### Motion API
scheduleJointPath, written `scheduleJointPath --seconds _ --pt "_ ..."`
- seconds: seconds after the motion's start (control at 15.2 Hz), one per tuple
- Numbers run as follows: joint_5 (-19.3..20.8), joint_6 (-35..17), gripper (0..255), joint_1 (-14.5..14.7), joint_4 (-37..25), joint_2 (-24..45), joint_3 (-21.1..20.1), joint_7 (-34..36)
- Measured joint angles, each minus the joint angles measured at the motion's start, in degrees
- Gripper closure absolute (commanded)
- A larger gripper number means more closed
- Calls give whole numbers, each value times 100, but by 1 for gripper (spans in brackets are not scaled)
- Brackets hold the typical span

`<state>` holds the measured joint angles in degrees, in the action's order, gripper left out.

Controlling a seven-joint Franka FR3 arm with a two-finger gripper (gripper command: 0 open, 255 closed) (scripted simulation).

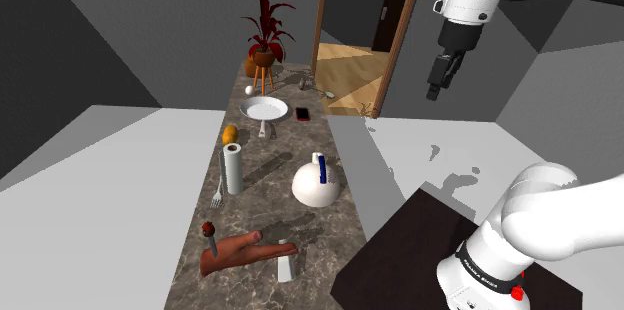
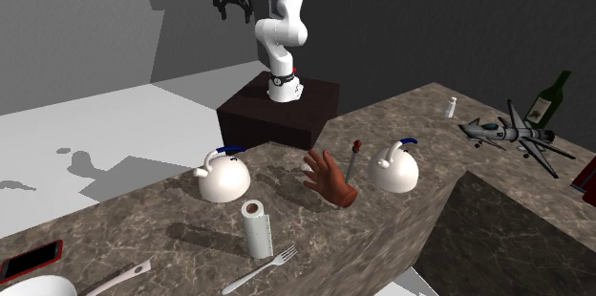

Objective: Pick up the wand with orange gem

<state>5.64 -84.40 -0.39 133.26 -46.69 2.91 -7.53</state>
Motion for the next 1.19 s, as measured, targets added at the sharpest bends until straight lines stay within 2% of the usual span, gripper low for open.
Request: scheduleJointPath --seconds 0.26,0.73,1.19 --pt "-198 -157 0 55 216 -72 -235 318" --pt "-860 -939 0 272 634 201 -1055 1391" --pt "-1410 -1780 0 460 695 817 -1938 2470"
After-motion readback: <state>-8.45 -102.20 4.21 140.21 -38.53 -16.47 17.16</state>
